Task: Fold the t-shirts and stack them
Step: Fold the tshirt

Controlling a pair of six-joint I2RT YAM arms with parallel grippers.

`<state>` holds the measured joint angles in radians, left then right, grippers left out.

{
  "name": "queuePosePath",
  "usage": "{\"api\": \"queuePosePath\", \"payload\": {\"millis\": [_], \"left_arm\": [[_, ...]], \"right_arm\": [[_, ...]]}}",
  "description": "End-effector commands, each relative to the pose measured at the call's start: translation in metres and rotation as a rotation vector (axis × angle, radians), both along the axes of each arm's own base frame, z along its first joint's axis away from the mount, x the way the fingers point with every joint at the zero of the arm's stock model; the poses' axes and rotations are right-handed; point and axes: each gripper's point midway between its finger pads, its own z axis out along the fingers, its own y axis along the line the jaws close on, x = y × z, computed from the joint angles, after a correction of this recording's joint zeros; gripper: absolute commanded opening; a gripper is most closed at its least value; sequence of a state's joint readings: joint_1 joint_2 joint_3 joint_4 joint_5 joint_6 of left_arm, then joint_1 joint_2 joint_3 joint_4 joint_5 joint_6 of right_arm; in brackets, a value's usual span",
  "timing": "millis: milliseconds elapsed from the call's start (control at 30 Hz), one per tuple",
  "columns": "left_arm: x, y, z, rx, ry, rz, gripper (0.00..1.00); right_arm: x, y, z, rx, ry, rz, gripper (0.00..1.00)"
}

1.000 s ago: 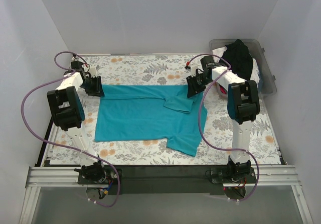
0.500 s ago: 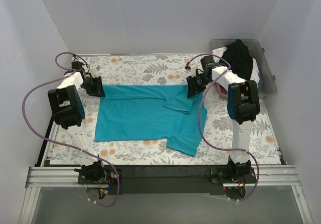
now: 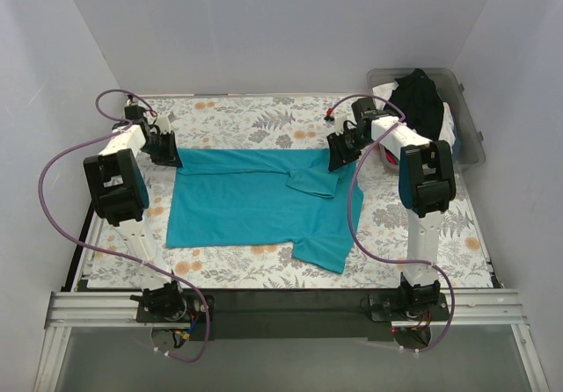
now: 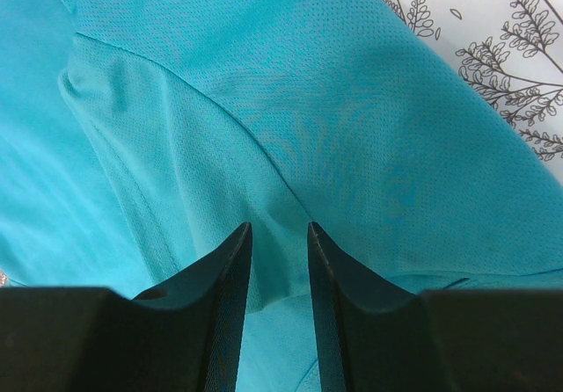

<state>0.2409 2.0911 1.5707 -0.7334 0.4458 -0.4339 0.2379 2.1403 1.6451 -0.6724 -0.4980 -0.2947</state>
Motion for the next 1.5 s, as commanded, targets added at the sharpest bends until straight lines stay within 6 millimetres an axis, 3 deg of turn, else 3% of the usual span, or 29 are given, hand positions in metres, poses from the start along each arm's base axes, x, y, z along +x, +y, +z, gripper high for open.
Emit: {"api": "queuePosePath", "payload": {"millis": [0,33,233,467,767,967,1067,1133,1233,1333,1400,1467], "left_arm": [[0.005,0.000,0.014,-0.009,-0.036,-0.012,0.04],[0.003,-0.001,0.014,-0.006,-0.033,-0.014,0.00],[-0.007,0.002,0.024,0.031,-0.063,-0.022,0.00],[-0.024,0.011,0.020,0.077,-0.061,-0.040,0.00],[-0.015,0.028,0.017,0.092,-0.063,0.005,0.00],[-0.026,0.032,0.004,0.087,-0.017,-0.004,0.00],[-0.033,0.026,0.006,0.053,-0.013,-0.026,0.24],[-0.031,0.021,0.019,0.021,-0.048,-0.035,0.41],[-0.019,0.019,0.049,-0.007,-0.120,-0.030,0.44],[-0.006,0.008,0.076,-0.055,-0.189,-0.035,0.43],[-0.003,0.000,0.076,-0.070,-0.188,-0.031,0.41],[-0.002,-0.007,0.068,-0.079,-0.171,-0.026,0.38]], "right_arm": [[0.001,0.004,0.004,0.007,-0.012,0.014,0.38],[0.002,0.004,0.005,0.005,-0.014,0.013,0.38],[0.001,-0.001,0.002,-0.022,-0.018,0.011,0.36],[0.003,-0.013,-0.008,-0.096,-0.018,-0.021,0.36],[0.003,-0.028,-0.022,-0.185,-0.013,-0.031,0.38],[0.006,-0.030,-0.028,-0.208,-0.005,-0.031,0.39],[0.008,-0.026,-0.022,-0.192,-0.014,-0.021,0.39],[0.007,-0.019,-0.013,-0.147,-0.021,-0.003,0.40],[0.009,-0.006,0.025,-0.060,-0.084,0.020,0.43],[0.011,0.002,0.047,-0.008,-0.114,0.020,0.45],[0.016,0.006,0.059,0.010,-0.135,0.012,0.45],[0.019,0.008,0.054,0.003,-0.128,0.007,0.45]]}}
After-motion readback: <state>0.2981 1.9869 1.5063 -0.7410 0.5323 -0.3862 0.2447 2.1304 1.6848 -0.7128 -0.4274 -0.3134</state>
